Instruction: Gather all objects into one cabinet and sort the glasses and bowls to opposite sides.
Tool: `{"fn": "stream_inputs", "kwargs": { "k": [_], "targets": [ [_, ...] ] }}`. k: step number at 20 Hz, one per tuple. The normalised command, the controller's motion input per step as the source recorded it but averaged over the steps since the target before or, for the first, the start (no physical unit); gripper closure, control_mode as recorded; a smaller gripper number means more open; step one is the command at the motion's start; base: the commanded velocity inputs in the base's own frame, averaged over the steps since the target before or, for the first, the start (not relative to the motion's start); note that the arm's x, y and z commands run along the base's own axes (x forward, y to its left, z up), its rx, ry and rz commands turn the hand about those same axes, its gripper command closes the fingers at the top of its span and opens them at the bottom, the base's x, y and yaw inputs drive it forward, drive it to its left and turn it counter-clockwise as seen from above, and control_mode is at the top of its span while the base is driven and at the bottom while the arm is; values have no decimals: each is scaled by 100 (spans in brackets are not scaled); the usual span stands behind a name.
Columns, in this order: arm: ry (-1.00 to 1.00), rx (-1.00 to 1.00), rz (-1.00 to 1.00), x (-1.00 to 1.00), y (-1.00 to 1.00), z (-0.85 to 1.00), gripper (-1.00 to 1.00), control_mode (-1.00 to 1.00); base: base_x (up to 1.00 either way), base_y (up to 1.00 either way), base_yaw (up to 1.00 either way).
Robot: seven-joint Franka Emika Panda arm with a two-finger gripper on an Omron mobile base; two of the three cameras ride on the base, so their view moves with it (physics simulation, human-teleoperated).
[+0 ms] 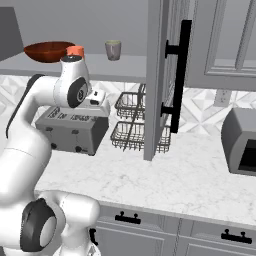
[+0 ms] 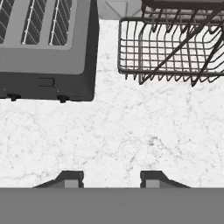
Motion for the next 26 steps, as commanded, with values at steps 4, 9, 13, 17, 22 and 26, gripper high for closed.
{"fn": "stream_inputs", "kwargs": {
  "k": [4,9,13,17,22,26],
  "targets": [
    [-11,-1,0,-38,0,0,-100,-100,0,0,0],
    [-36,0,0,-97,-1,1,-100,-100,0,0,0],
    [-43,0,0,-100,-4,5,-100,-100,0,0,0],
    [-45,0,0,-100,-6,5,-100,-100,0,0,0],
    [-38,0,0,-80,-1,2,-100,100,-20,0,0],
    [0,0,0,0,0,0,-100,100,-72,0,0]
  ]
}}
